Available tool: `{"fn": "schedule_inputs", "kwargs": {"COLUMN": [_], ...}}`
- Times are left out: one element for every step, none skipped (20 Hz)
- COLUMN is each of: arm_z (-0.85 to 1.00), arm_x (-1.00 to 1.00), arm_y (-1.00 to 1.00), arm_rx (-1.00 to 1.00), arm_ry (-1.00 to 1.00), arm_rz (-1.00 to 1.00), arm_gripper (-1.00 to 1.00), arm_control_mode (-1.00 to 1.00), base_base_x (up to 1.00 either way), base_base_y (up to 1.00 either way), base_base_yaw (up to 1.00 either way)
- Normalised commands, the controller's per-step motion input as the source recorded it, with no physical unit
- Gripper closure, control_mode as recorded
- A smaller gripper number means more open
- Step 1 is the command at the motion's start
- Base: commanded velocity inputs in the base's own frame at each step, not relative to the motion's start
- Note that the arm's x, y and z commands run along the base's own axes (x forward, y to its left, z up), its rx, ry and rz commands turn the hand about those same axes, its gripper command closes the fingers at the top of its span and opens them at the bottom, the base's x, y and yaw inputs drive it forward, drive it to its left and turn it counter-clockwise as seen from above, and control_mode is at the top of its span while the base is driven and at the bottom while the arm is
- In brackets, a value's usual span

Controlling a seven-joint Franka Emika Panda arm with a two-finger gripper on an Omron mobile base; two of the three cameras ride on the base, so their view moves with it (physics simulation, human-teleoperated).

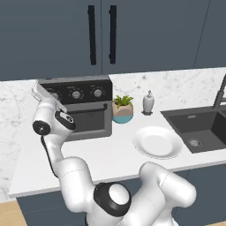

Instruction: Pick up the kebab skewer and baguette bread, and place them inside the toaster oven. Close the toaster oven door and start by setting the timer.

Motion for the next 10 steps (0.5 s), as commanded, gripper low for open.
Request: {"fn": "schedule_inputs", "kwargs": {"arm_z": [0.0,0.0,0.0,0.0,0.0,0.0,0.0,0.0,0.0,0.0], "arm_x": [-0.1,-0.09,-0.02,-0.02,0.0,0.0,0.0,0.0,0.0,0.0], "arm_y": [0.45,0.49,0.46,0.43,0.4,0.4,0.36,0.36,0.37,0.37], "arm_rx": [0.38,0.38,0.39,0.4,0.41,0.43,0.44,0.45,0.46,0.46], "arm_ry": [-0.05,-0.05,-0.03,-0.03,-0.02,-0.03,-0.03,-0.04,-0.05,-0.05], "arm_rz": [0.0,-0.01,-0.02,-0.03,-0.04,-0.05,-0.05,-0.06,-0.06,-0.06], "arm_gripper": [1.0,1.0,1.0,1.0,1.0,1.0,1.0,1.0,1.0,1.0], "arm_control_mode": [-1.0,-1.0,-1.0,-1.0,-1.0,-1.0,-1.0,-1.0,-1.0,-1.0], "base_base_x": [0.0,0.0,0.0,0.0,0.0,0.0,0.0,0.0,0.0,0.0], "base_base_y": [0.0,0.0,0.0,0.0,0.0,0.0,0.0,0.0,0.0,0.0], "base_base_yaw": [0.0,0.0,0.0,0.0,0.0,0.0,0.0,0.0,0.0,0.0]}}
